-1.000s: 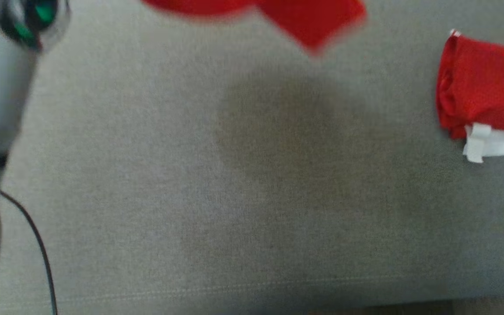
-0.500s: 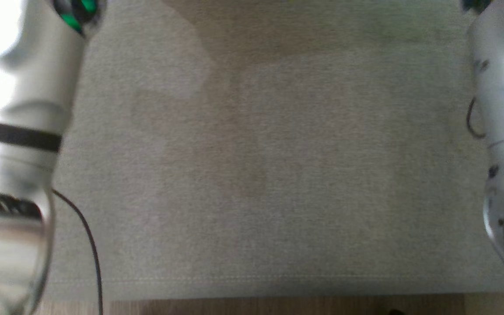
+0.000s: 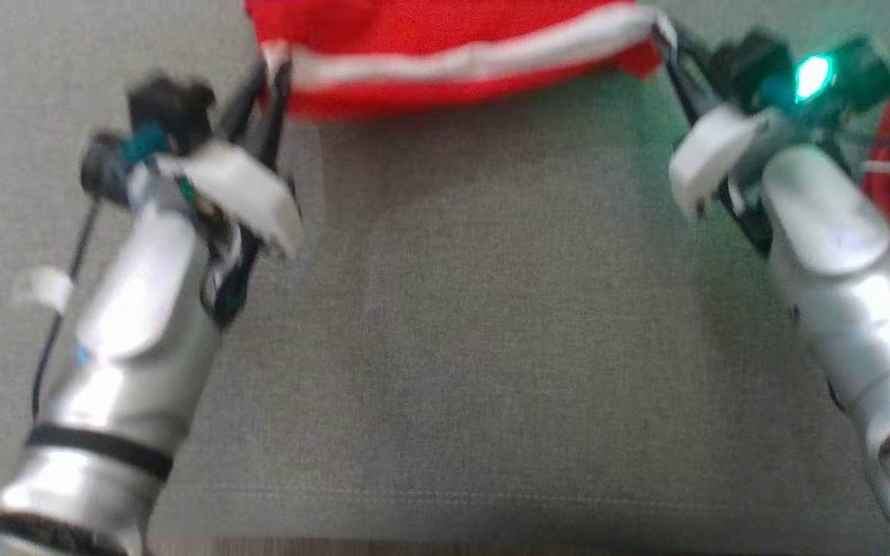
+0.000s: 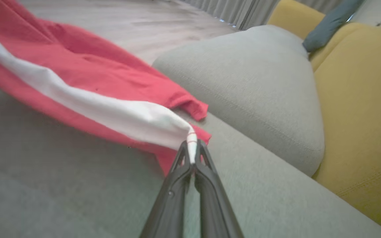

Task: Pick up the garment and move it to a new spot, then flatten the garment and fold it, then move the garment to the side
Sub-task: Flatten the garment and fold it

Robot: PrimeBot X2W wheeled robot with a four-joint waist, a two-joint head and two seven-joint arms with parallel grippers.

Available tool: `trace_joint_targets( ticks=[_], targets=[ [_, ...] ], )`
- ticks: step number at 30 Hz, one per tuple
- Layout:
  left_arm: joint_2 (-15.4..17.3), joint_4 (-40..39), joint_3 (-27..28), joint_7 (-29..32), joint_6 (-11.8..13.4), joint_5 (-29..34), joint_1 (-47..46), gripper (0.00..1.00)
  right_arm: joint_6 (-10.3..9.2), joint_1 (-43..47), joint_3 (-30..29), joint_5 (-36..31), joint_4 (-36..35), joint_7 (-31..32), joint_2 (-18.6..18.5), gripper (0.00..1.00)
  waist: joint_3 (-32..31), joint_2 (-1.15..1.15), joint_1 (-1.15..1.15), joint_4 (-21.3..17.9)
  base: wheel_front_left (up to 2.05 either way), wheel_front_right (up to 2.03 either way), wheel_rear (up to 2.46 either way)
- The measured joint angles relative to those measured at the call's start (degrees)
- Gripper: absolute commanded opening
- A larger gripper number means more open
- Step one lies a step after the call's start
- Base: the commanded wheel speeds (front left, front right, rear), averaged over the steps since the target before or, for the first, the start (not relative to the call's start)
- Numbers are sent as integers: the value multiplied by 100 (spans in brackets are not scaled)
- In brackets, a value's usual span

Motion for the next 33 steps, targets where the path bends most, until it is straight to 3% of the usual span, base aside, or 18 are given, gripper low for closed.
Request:
trace_joint_targets(
  ticks=[8, 18, 25, 33],
  targets=[
    [80, -4, -303, 0, -90, 446, 1111, 0, 0, 648, 1762, 1159, -24, 109, -695, 0, -703, 0, 0, -1, 0, 0, 0],
    [57, -94, -608, 0, -169, 516, 1970, 0, 0, 1220, 3513, 2758, -1300, 688, -1897, 0, -1294, 0, 0, -52, 0, 0, 0],
    [80, -547, -767, 77, -189, 453, 2578, 0, 0, 1468, 4133, 3671, -2292, 999, -2776, 0, -1684, 0, 0, -90, 0, 0, 0],
    [296, -1666, -985, 665, -136, 240, 3597, 0, 0, 2143, 4518, 4361, -3597, 1659, -3795, 0, -2172, 0, 0, -119, 0, 0, 0]
  ],
)
